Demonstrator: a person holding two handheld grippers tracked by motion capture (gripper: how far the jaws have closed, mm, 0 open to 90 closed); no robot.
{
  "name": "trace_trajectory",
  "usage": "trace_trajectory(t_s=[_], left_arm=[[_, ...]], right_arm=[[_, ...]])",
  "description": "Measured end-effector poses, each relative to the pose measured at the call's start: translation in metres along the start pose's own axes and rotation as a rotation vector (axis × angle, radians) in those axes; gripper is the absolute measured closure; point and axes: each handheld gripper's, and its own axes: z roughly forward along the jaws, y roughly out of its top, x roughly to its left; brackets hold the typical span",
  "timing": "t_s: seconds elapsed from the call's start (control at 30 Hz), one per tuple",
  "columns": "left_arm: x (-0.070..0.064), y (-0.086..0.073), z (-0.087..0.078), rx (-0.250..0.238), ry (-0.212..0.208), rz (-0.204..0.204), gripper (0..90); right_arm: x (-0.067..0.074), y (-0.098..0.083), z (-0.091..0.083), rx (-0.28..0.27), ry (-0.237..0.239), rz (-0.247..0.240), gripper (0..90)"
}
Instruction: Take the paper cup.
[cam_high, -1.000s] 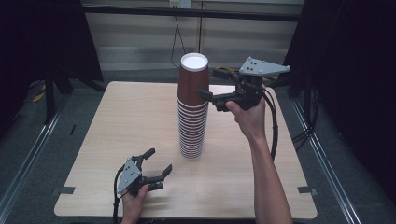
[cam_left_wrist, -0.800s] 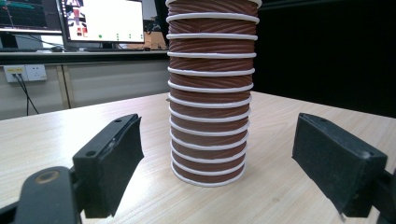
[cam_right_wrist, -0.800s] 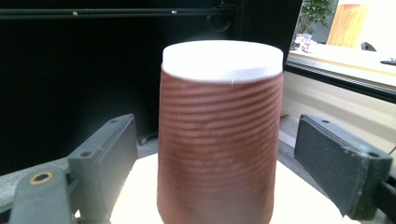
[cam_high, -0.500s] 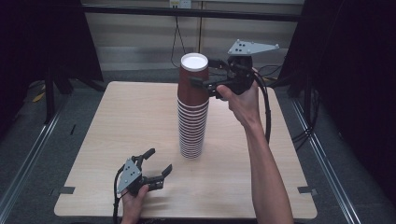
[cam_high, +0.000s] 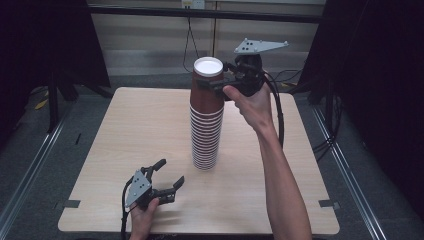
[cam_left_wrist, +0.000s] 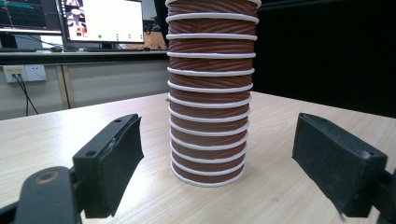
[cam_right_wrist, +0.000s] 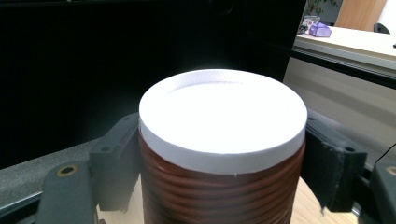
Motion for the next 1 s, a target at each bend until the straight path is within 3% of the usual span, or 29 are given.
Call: trace_trajectory(t_s=[0.53,1.0], left_arm=[[0.0,0.0,0.0,-0.001,-0.001,0.0,15.6],[0.0,0.0,0.0,0.0,-0.001,0.0,15.6]], right_arm=[[0.003,0.006,-0.006,-0.052,-0.019,-0.011,23.5],[0.002,0.012,-0.014,-0.132,-0.023,0.0,23.7]])
